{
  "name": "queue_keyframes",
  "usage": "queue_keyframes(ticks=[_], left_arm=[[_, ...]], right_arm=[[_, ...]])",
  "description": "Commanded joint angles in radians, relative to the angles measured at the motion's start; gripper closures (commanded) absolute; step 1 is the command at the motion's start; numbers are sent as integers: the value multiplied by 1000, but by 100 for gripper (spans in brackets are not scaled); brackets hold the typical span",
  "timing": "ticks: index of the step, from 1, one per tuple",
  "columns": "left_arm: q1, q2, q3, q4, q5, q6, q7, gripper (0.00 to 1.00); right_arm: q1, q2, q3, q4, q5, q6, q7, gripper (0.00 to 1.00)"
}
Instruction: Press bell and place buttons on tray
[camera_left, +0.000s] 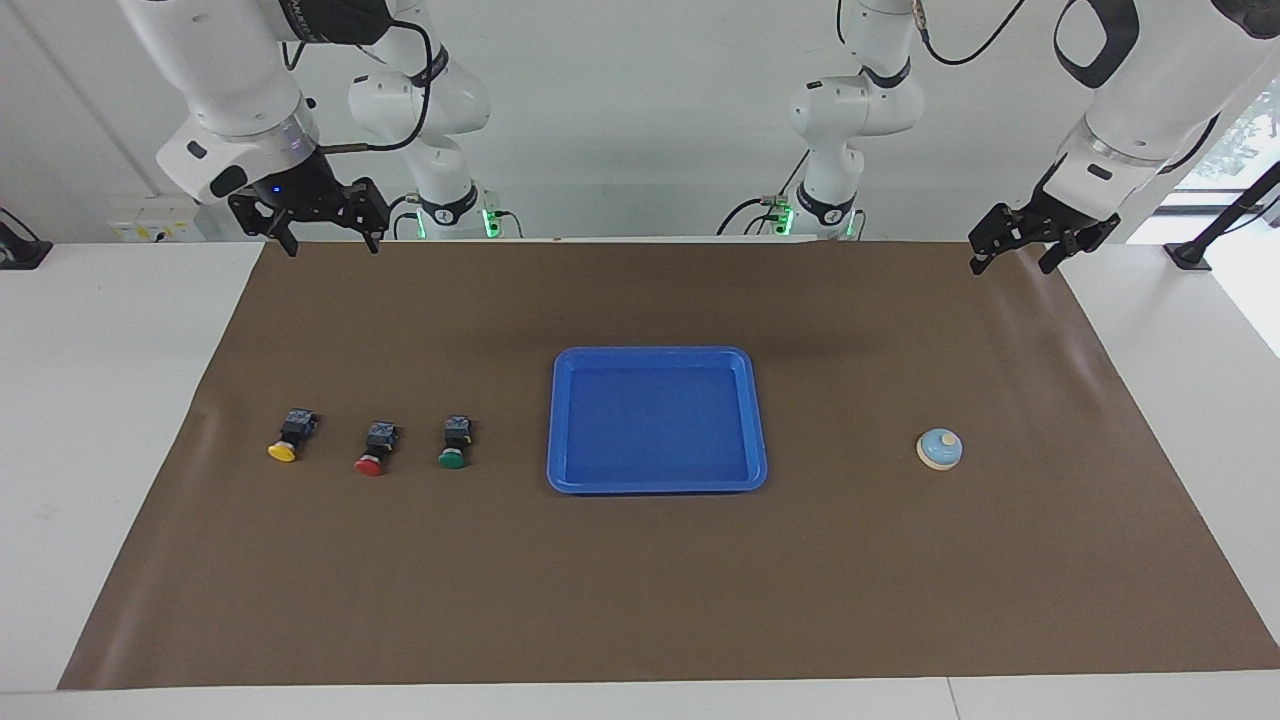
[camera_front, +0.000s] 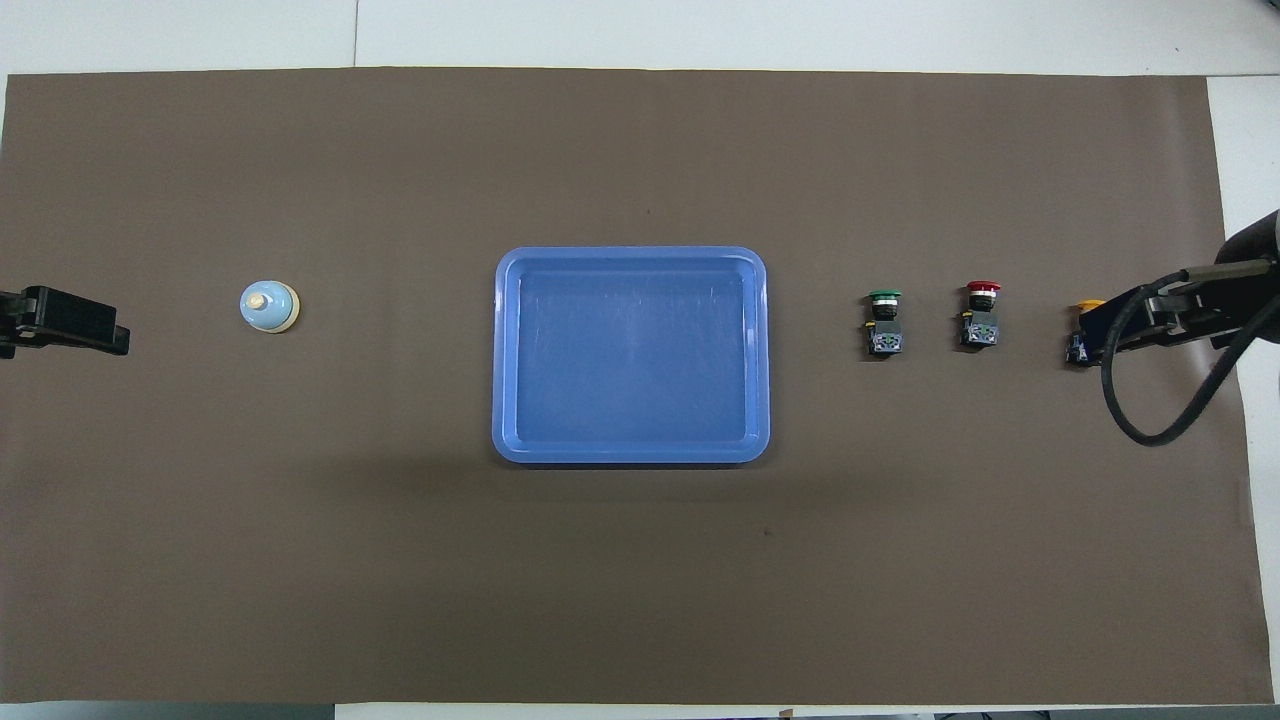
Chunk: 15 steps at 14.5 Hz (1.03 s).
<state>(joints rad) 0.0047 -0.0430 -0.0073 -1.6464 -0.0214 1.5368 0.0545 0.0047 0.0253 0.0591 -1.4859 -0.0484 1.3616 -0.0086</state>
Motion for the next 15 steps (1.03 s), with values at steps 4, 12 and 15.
queue_keyframes(ticks=[4, 12, 15], left_arm=[[-14, -6, -2, 2, 0, 6, -13, 0], [-2, 98, -2, -153, 1, 337, 10, 100], [-8, 245, 1, -162, 1, 535, 5, 100]], right_arm=[[-17, -18, 11, -14, -7, -10, -22, 0], [-17, -16, 11, -14, -7, -12, -22, 0], [-17, -18, 11, -14, -7, -10, -22, 0]])
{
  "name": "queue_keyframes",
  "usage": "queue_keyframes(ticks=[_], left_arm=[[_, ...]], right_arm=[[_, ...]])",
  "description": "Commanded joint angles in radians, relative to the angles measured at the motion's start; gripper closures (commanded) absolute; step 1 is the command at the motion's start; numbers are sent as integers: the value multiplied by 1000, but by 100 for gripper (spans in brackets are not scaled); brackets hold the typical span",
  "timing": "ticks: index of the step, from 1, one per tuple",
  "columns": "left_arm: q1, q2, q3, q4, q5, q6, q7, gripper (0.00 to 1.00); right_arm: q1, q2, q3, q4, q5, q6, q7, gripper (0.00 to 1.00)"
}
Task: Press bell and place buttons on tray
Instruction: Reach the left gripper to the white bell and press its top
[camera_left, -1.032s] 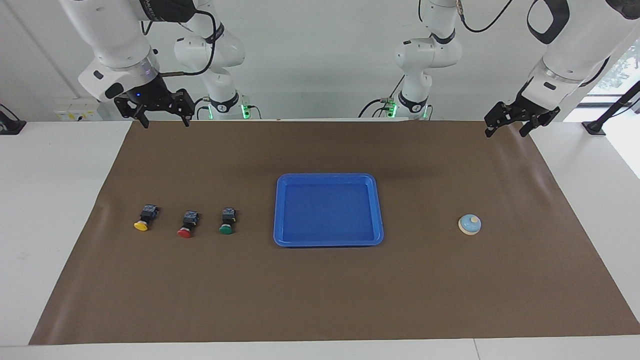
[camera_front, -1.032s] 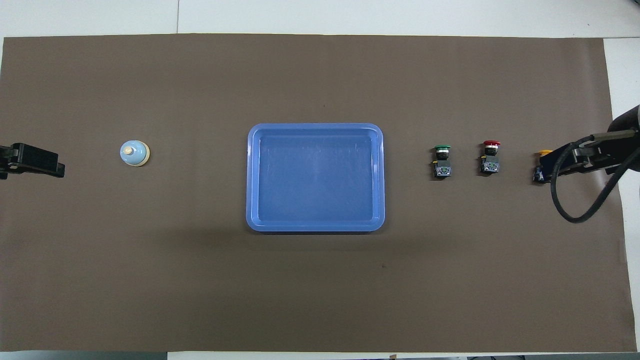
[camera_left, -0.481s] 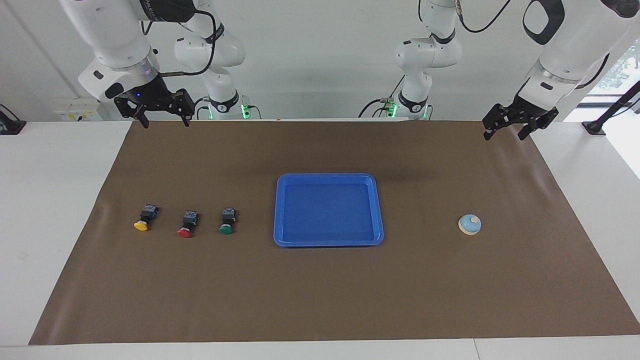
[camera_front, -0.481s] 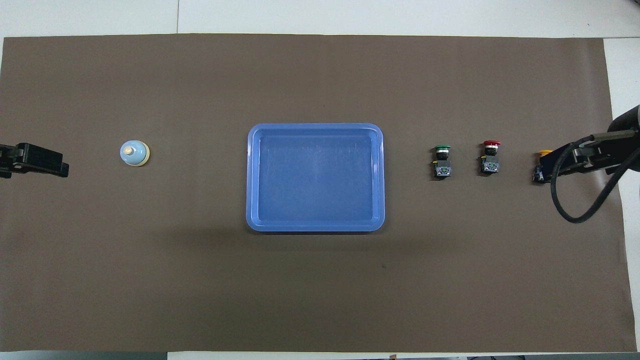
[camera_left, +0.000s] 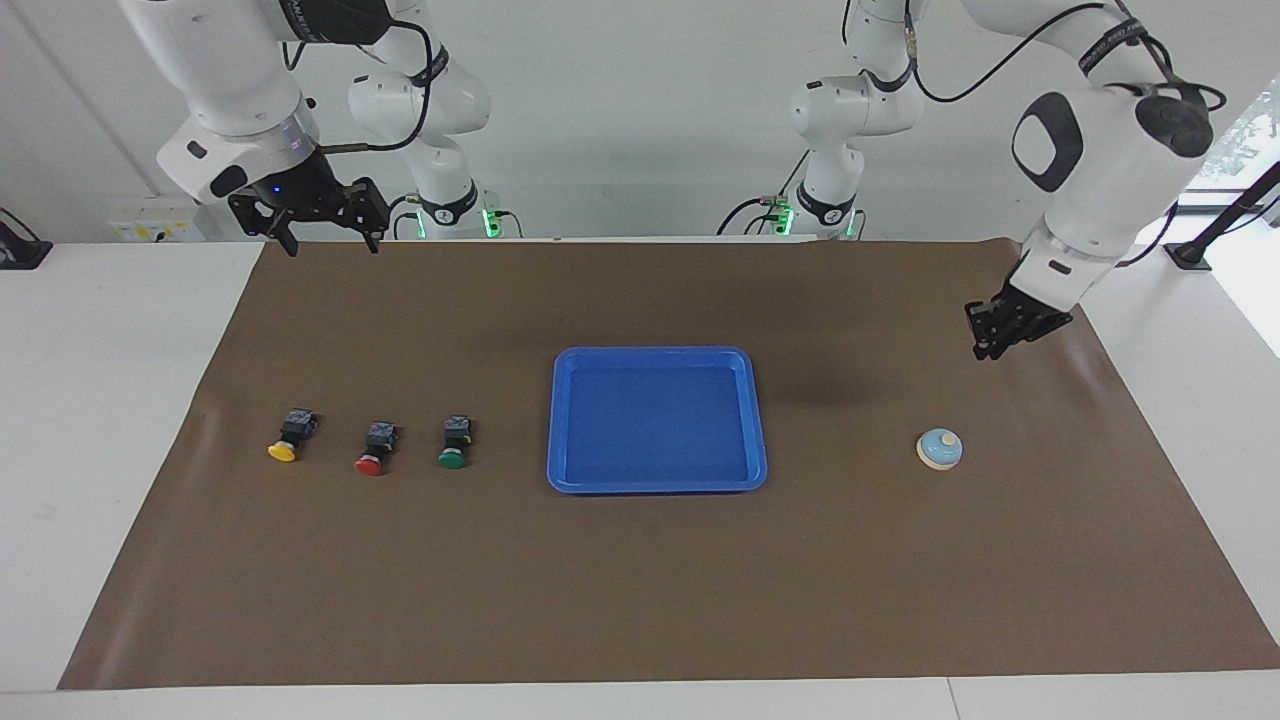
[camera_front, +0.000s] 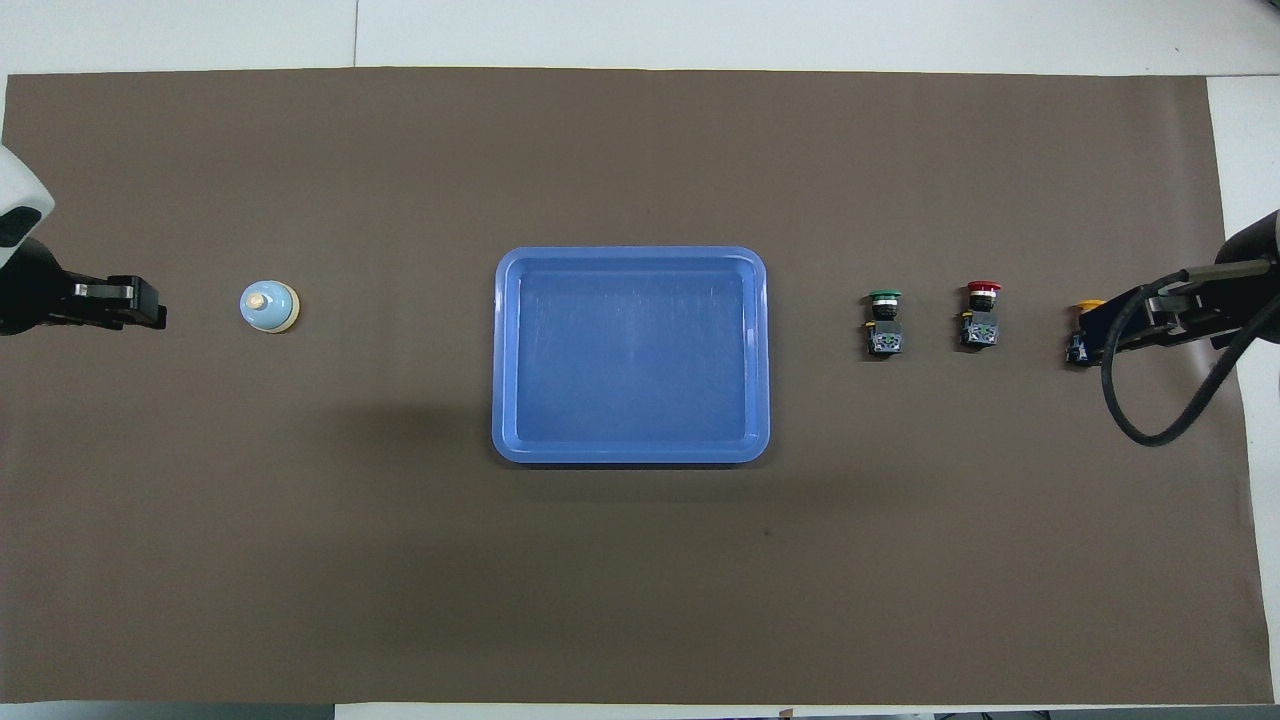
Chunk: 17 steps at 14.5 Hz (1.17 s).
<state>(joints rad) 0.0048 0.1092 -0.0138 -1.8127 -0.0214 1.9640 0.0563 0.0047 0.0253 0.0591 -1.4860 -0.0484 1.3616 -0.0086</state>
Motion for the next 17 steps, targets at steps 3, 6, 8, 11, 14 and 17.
queue_keyframes(ticks=[3, 6, 8, 11, 14, 17], left_arm=[[6, 156, 8, -20, 1, 174, 5, 100], [4, 165, 8, -46, 1, 197, 5, 100], [4, 165, 8, -63, 3, 203, 4, 100], [6, 168, 8, -74, 3, 228, 5, 100], [6, 167, 8, -115, 3, 254, 5, 100], [4, 167, 9, -201, 3, 367, 2, 100]], right_arm=[[-19, -16, 11, -14, -7, -10, -22, 0], [-17, -18, 11, -14, -7, -10, -22, 0], [-17, -18, 11, -14, -7, -10, -22, 0], [-17, -18, 11, -14, -7, -10, -22, 0], [-19, -16, 11, -14, -7, -10, -22, 0], [-17, -18, 11, -14, -7, -12, -22, 0]])
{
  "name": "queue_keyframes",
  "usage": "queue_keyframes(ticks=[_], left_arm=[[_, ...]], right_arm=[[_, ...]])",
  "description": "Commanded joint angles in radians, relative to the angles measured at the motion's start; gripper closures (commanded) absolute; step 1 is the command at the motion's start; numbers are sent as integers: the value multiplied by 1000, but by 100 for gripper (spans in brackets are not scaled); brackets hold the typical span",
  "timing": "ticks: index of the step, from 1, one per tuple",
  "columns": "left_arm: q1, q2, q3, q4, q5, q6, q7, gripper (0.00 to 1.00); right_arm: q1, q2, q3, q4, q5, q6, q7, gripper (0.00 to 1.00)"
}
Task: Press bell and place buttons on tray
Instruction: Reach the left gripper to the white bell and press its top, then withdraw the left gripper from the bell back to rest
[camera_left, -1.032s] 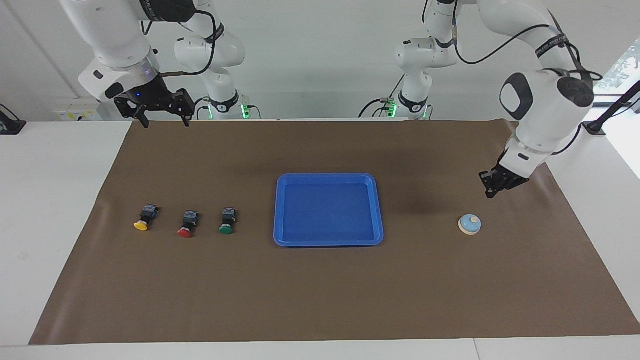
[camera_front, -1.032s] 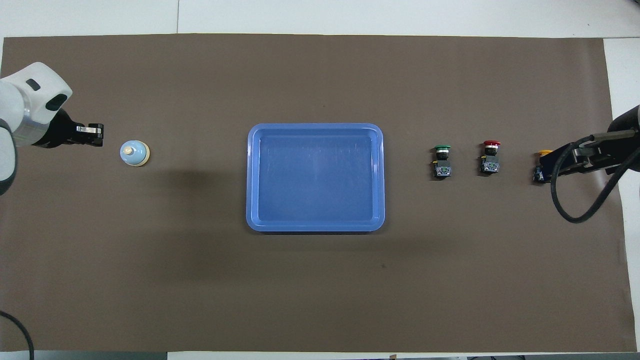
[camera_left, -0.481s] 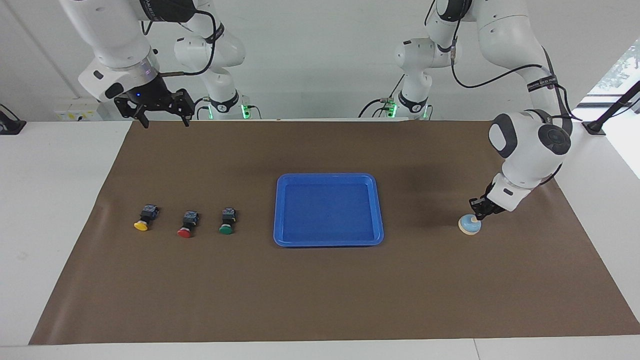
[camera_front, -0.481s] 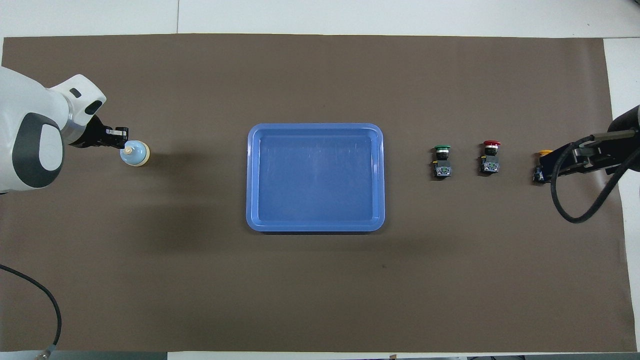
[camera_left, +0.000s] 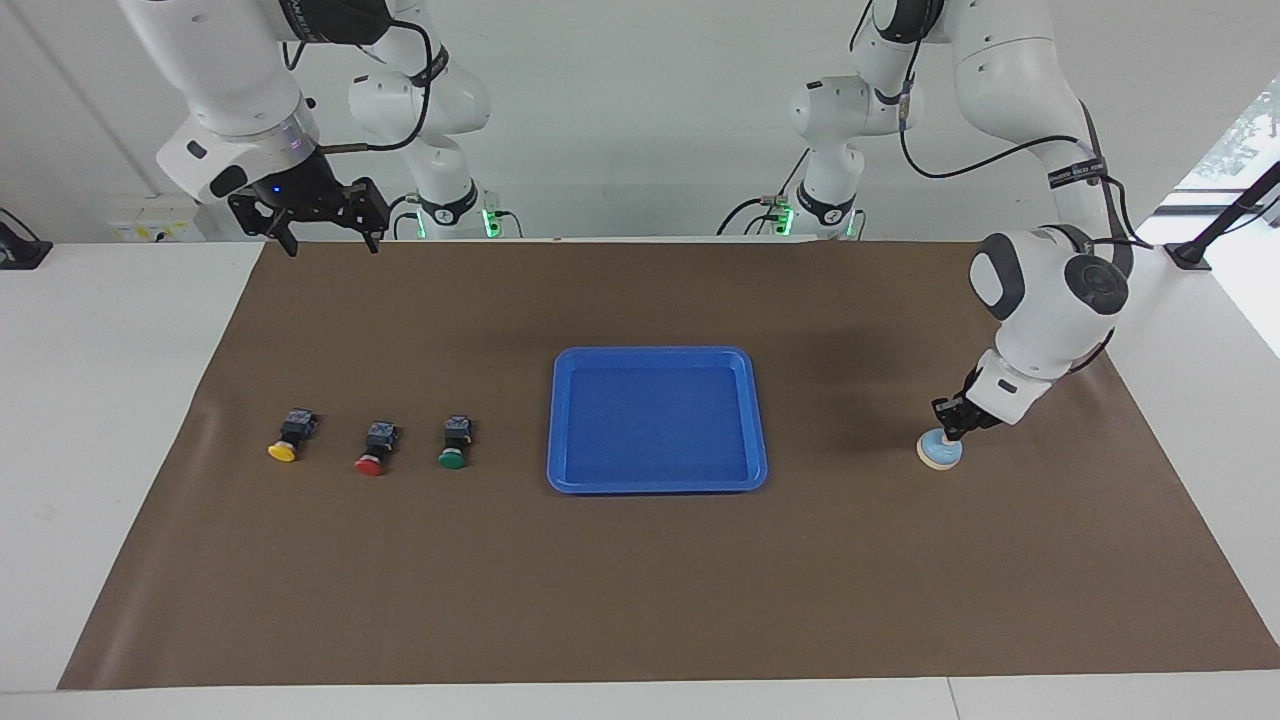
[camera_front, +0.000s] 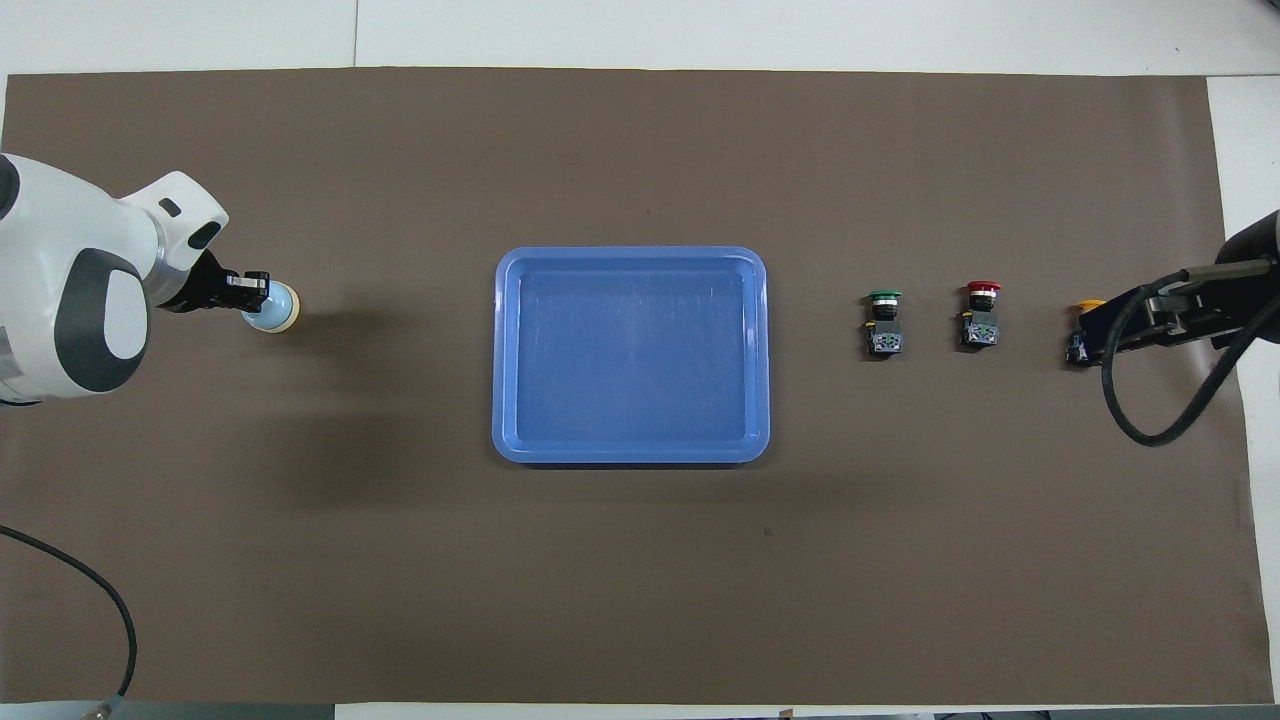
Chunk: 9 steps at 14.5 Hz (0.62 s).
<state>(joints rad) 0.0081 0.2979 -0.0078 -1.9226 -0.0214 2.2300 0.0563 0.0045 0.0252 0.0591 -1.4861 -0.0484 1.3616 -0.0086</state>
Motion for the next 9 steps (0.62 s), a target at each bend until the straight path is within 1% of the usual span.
queue_keyframes(ticks=[1, 3, 6, 7, 9], left_arm=[[1, -22, 3, -108, 3, 126, 4, 100], [1, -23, 6, -75, 5, 67, 5, 100], [1, -66, 6, 29, 5, -112, 7, 100], [3, -86, 6, 58, 5, -174, 8, 83], [1, -126, 6, 121, 5, -303, 8, 28]], right_arm=[[-17, -16, 11, -14, -7, -10, -22, 0], [-17, -18, 11, -14, -7, -12, -22, 0], [-17, -16, 11, -14, -7, -10, -22, 0], [-18, -17, 11, -14, -7, -12, -22, 0], [-17, -17, 11, -14, -7, -12, -22, 0]])
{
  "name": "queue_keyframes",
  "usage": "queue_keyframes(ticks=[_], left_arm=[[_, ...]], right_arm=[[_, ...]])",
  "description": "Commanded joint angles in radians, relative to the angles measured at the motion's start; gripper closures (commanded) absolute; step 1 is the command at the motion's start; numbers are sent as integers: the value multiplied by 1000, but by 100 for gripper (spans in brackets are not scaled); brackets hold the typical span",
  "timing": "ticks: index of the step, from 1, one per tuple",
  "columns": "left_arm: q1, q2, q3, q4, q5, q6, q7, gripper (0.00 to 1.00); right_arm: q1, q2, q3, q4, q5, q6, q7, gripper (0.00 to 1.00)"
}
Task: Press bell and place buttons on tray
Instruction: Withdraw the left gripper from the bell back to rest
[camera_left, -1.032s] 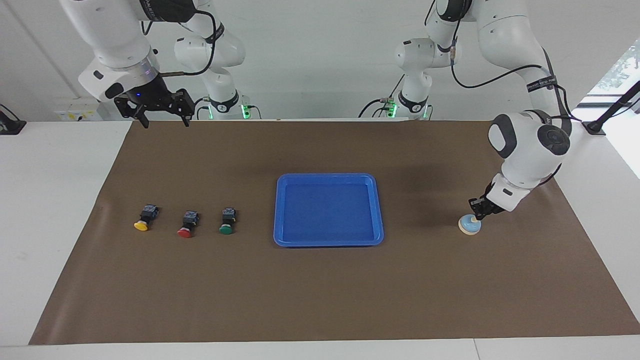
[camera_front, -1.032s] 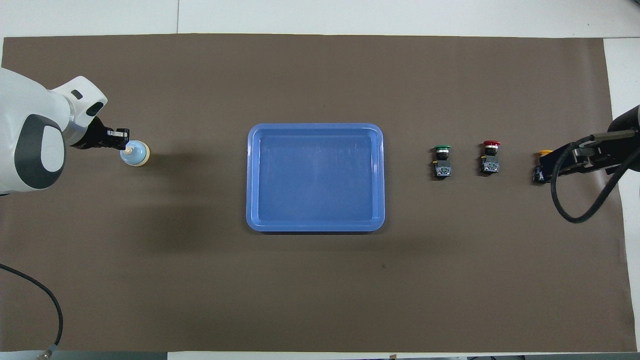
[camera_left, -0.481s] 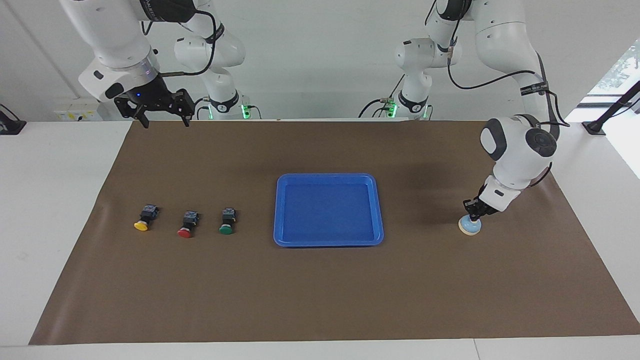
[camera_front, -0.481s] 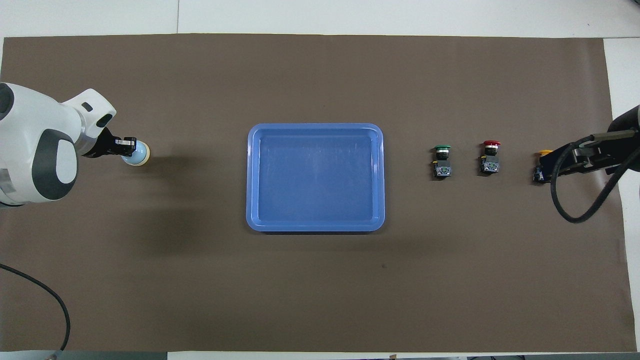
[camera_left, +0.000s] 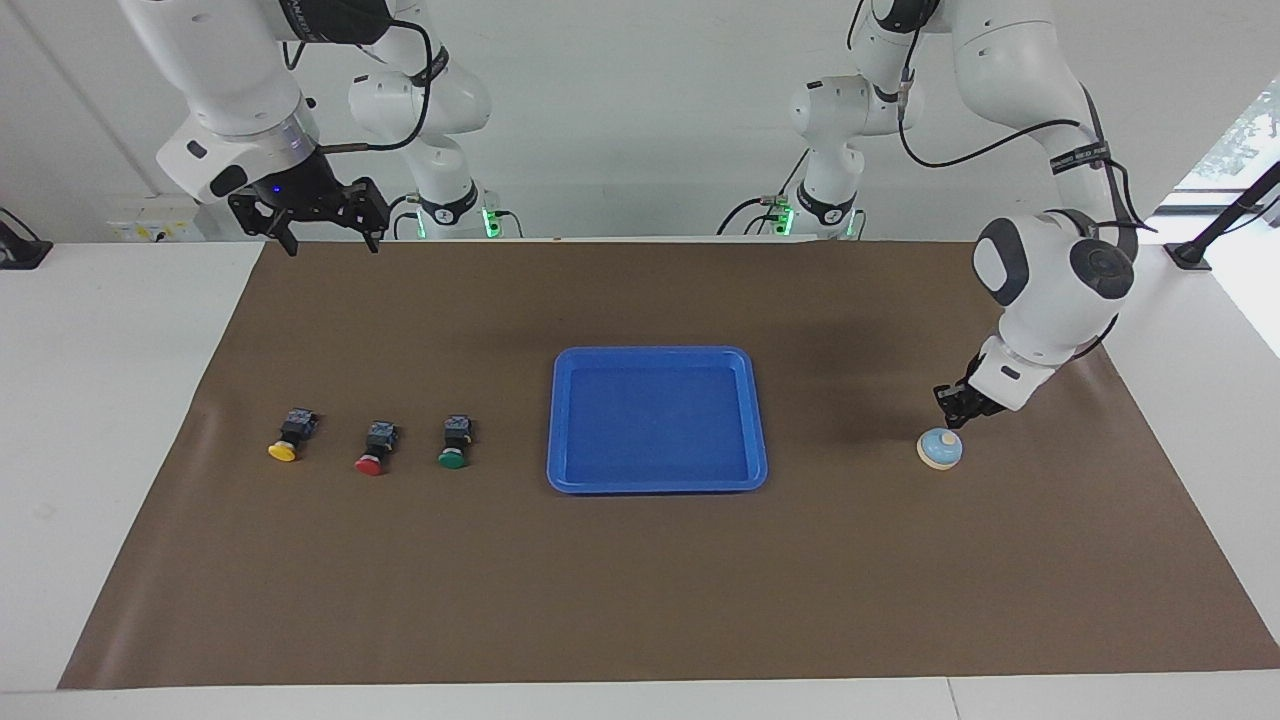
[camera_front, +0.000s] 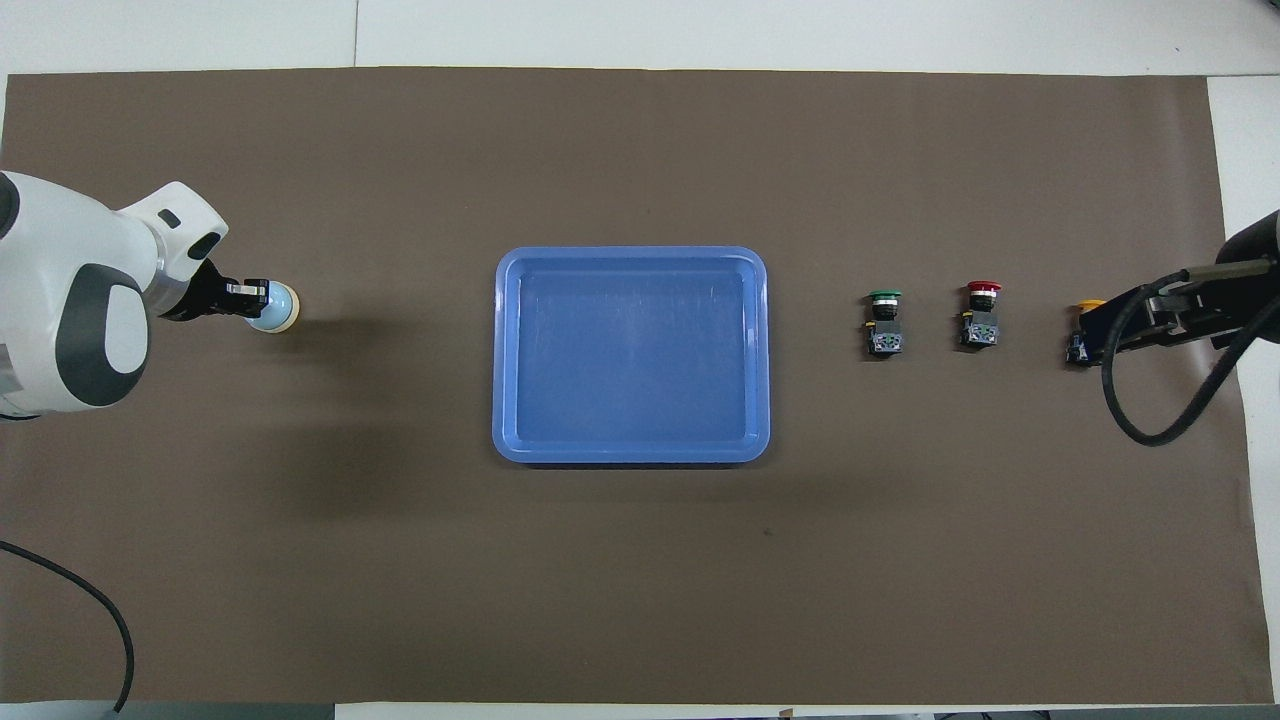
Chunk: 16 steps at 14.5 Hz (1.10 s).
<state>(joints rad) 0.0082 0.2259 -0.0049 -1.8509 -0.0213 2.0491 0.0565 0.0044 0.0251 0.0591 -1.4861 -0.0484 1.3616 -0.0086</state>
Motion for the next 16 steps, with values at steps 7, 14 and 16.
queue_keyframes(ticks=[7, 14, 16], left_arm=[[-1, -282, 2, 76, 1, -343, -7, 0], [-11, -269, 0, 153, -5, -443, -4, 0], [-11, -272, 0, 153, -5, -469, -3, 0]], right_arm=[[-17, -17, 11, -14, -7, -12, -22, 0], [-18, -17, 11, -16, -7, -15, -24, 0], [-21, -16, 8, -13, -7, -13, -27, 0]])
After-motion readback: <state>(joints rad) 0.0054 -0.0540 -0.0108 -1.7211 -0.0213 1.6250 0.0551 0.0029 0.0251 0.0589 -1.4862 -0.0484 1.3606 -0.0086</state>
